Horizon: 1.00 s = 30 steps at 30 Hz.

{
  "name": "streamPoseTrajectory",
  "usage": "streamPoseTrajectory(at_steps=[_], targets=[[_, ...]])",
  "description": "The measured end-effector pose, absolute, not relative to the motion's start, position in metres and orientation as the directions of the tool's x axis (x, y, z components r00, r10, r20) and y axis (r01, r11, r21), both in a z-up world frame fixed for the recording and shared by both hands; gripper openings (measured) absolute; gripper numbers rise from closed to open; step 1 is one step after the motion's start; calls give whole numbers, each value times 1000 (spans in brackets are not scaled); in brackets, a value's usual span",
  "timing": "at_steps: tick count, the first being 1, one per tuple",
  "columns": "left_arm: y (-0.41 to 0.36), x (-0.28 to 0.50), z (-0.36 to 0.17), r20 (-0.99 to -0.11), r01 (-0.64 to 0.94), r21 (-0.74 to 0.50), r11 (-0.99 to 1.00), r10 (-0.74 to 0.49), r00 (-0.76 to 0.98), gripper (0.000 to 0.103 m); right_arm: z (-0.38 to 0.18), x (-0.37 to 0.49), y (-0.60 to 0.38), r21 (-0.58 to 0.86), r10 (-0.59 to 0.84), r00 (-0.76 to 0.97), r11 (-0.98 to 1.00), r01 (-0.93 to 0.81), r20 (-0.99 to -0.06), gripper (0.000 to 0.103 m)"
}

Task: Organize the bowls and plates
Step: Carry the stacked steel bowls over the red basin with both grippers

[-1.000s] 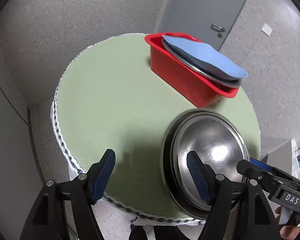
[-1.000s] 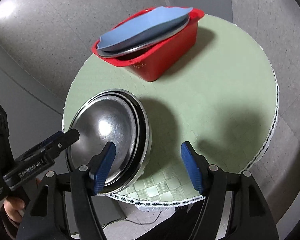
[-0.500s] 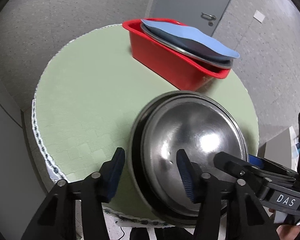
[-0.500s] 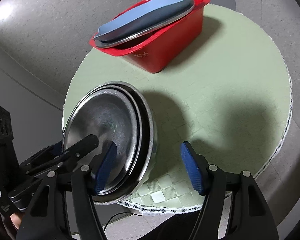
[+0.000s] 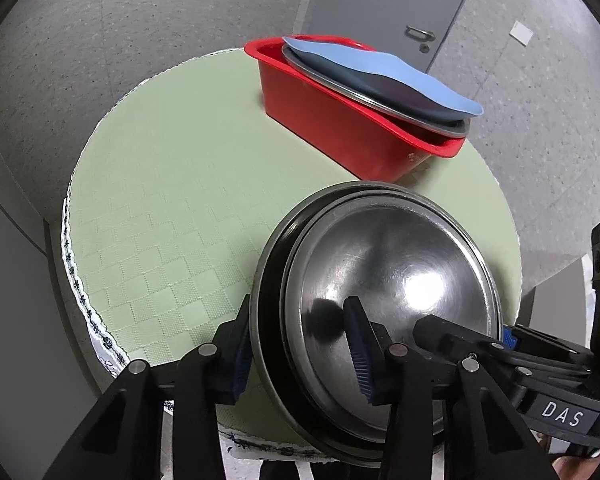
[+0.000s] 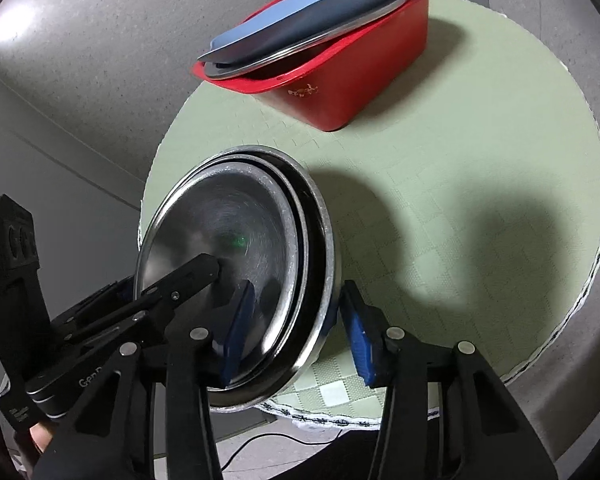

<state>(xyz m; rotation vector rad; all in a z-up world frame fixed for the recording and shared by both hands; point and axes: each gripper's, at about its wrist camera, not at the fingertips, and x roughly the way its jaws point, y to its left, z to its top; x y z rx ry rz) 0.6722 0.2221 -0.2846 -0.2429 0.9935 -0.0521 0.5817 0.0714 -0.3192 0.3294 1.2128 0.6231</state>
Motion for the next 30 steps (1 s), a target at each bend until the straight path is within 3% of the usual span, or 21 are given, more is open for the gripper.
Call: streamPoseTrajectory(at_steps=[10,30], targets=[[216,667,-269,-807,-53,-225,973,-156,569,38,-309,578,62,565,623,235,779,-274,-746,45],[204,703,-166,-665,16,-274,962,-201,720,36,-200,611,15,545,637,398,771,-331,-660,45]])
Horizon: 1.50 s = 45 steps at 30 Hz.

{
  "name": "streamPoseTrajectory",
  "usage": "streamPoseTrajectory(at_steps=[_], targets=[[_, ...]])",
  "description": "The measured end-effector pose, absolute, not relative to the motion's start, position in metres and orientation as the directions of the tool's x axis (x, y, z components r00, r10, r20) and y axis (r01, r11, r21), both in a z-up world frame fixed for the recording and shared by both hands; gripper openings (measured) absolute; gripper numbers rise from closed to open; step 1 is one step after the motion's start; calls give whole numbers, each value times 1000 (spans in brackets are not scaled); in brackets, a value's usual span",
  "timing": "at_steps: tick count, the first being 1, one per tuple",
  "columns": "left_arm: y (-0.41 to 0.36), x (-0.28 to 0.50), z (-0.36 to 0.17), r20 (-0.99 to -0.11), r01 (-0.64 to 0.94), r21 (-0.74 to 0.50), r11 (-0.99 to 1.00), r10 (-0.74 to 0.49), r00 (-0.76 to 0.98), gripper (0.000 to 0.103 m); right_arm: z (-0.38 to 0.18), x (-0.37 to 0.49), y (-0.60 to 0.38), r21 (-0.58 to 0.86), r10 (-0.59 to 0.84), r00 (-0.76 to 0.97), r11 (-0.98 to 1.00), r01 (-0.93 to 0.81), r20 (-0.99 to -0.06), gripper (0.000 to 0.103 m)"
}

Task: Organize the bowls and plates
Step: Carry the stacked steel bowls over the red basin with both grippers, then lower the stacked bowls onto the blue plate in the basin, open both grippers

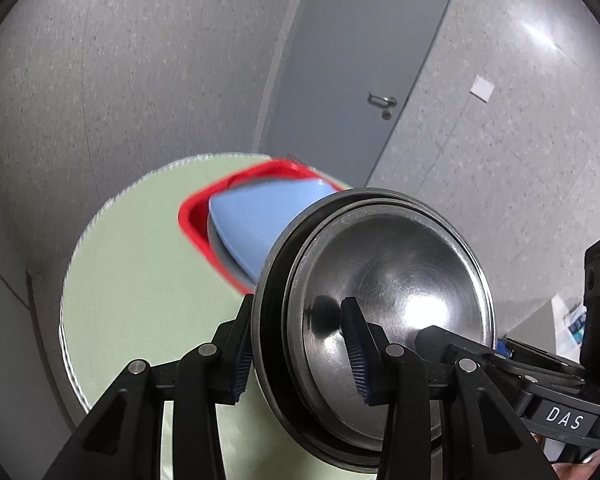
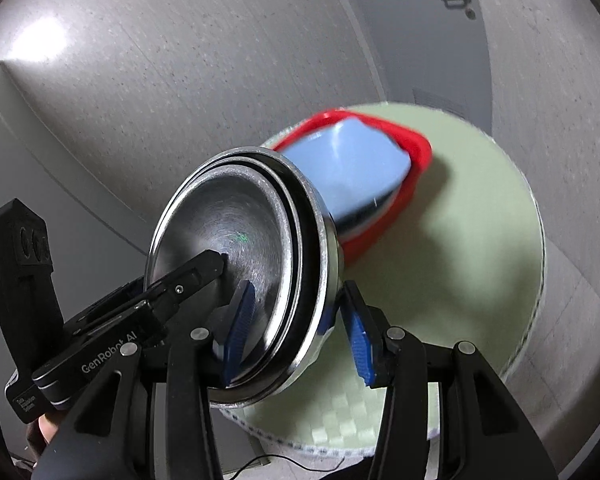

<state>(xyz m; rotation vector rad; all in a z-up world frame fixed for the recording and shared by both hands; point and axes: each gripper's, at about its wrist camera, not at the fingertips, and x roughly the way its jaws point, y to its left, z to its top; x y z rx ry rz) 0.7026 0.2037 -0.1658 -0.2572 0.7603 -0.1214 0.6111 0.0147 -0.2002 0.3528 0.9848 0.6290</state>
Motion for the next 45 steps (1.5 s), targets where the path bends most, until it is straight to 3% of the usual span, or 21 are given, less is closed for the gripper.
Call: streamPoseTrajectory(at_steps=[10,19,37,40,45], targets=[[211,772,-167,-674,-55,-280,958,-156,722,38,-195,697,38,546,656,371,754,-365,-657,45],[206,861,-194,-741,-109,-261,959,-126,659,36,-224,757,52,535,638,301,764,-361,-709,45],[201,954,-226,-813,-160,-250,955,-117,571,37,-265,787,71,488,584,227,793,-364,-780,48],[198,960,-226,-808,-154,-256,954,-124,576,40,-263,784,73,481,580,231,795,-369,-781,49],[203,948,-225,-792,-150,-255,955,-117,599,53,-261,781,72,477,580,244,796,-371,-778,55]])
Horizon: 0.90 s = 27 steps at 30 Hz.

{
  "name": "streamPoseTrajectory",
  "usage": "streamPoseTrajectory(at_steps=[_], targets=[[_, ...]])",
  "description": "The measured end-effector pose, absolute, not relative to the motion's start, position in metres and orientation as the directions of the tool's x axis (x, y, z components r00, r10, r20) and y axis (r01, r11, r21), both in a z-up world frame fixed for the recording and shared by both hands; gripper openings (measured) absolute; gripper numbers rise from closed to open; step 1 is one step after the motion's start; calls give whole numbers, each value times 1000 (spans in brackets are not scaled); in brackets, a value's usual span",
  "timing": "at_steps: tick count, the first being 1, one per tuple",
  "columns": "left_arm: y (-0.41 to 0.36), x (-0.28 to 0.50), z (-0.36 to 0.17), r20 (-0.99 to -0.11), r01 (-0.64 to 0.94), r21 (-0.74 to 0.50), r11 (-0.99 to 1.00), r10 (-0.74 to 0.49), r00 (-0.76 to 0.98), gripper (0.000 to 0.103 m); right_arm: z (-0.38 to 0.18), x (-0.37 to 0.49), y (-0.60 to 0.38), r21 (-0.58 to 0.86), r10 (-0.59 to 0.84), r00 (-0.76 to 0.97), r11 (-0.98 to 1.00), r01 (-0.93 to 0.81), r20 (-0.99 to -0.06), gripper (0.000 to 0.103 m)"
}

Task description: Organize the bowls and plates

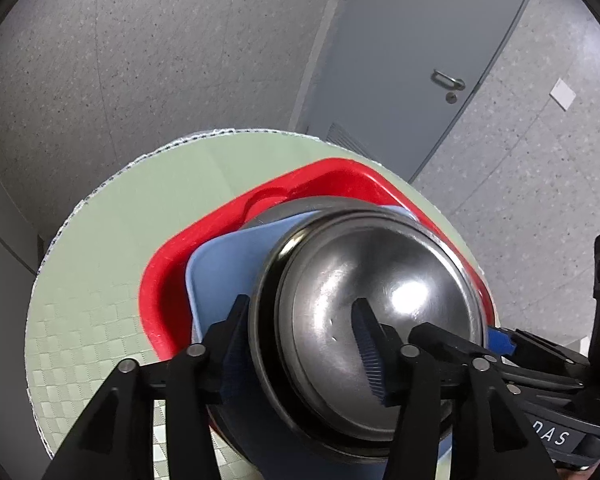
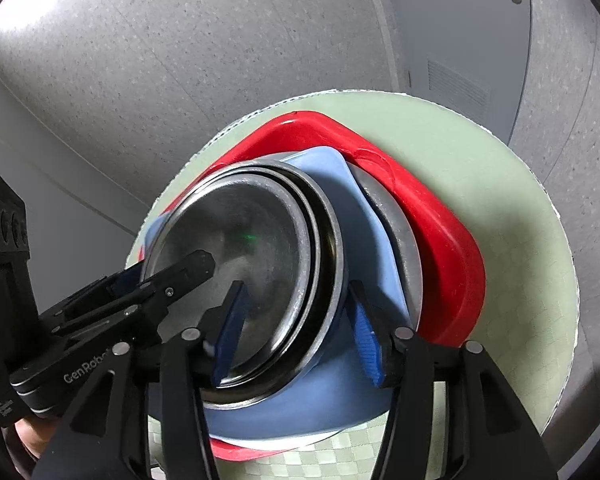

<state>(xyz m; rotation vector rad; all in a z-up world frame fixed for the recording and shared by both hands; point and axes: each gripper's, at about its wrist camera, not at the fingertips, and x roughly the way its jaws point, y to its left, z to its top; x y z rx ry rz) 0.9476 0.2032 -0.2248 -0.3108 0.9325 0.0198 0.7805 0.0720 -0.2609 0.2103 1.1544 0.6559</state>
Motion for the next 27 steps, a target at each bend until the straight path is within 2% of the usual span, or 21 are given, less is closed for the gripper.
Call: streamPoseTrajectory(at_steps=[3,5,6,9,14,17,19,27], targets=[[208,933,-223,-778,-155,-262,953,-113,618,63,-257,778,69,472,575,259,802,-367,-776,63],[207,924,-222,-767,-156,-263,952,-109,633,65,-254,775,65,478,583,269,798,-367,-767,69],[207,922,-220,-761,-156,-257,954,-101,640,66,-251,771,64,469,576,282,804,-365,-767,75],[213,900,-218,-749,-171,-238,956,-69,659,79,-243,762,59,457,565,313,815,-357,-763,82],[215,872,-210,-725,-174,-221,960,-42,687,82,-230,745,53,445,563,362,819,-362,-743,84],[215,851,-205,-703,-177,-208,962,-21,711,86,-222,730,49,434,561,404,823,-366,-723,92],[214,833,-200,-686,-174,-199,965,-10,728,87,-216,720,46,417,553,443,830,-372,-706,102],[208,752,-181,-625,-170,-150,974,39,779,96,-186,658,36,366,526,558,849,-380,-642,103]])
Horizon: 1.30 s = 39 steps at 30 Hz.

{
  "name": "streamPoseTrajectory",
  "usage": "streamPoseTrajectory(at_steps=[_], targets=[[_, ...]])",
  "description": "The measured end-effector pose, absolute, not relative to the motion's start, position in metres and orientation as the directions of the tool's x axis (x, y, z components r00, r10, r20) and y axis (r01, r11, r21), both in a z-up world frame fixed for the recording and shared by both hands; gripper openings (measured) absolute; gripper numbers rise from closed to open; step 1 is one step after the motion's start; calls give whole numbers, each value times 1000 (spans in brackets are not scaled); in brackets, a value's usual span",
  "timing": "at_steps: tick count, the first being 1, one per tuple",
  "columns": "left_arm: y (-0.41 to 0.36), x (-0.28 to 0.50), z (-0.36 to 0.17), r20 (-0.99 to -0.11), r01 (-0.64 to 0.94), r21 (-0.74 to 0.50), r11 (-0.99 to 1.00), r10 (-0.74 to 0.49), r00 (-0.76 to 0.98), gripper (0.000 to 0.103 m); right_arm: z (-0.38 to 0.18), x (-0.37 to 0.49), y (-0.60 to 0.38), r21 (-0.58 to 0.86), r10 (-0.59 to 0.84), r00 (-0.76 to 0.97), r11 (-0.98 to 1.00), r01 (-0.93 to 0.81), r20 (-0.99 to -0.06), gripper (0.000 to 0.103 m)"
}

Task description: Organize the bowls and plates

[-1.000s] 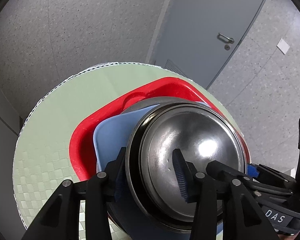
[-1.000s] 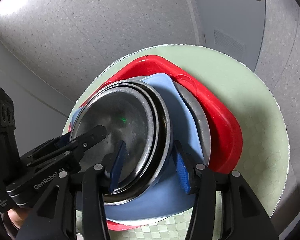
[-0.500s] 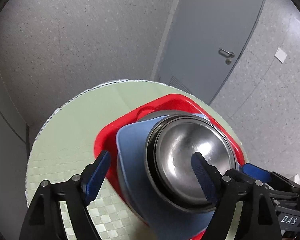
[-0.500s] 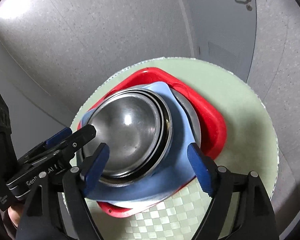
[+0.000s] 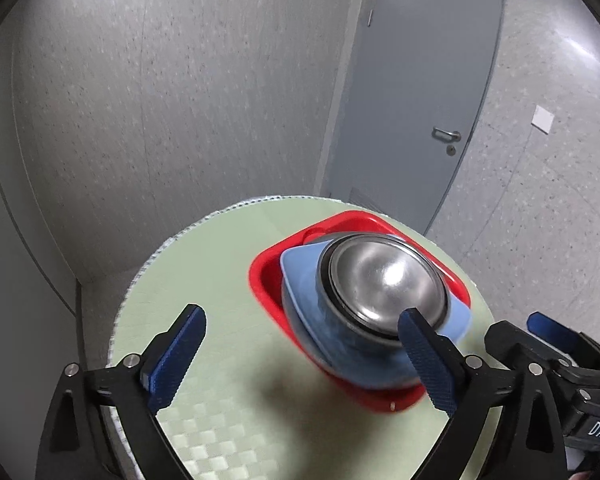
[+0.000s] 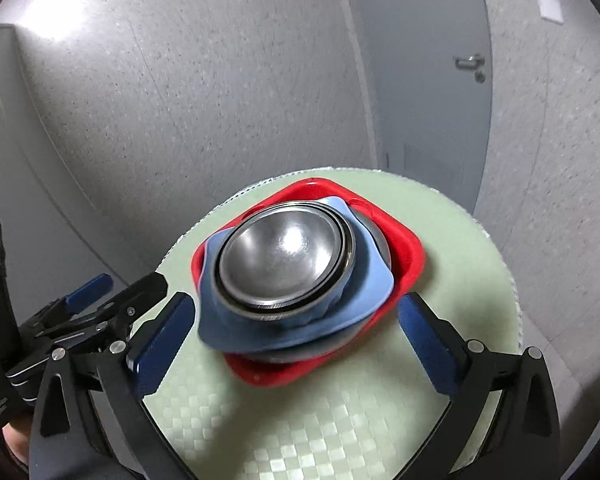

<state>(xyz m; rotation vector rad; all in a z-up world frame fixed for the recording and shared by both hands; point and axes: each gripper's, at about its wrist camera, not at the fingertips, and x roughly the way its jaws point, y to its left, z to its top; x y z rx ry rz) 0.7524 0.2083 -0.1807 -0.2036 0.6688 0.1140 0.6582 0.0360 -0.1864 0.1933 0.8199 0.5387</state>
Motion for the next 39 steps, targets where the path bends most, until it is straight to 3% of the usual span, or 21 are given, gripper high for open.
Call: streamPoseTrajectory(at_steps=[4,22,39], targets=[[201,709,-170,-593,-162,-120,979,60,803,102,-175,623,31,346,502,599,864,-365,-623,103],[136,523,-117,-474,-79,-26,997,58,879,102,-114,464,-50,243,365,760,930,-275,-538,103],[46,261,-100,-333,-42,-2,999,39,942,102,-67,275,-146,137,313,841,950,-281,-442,103]])
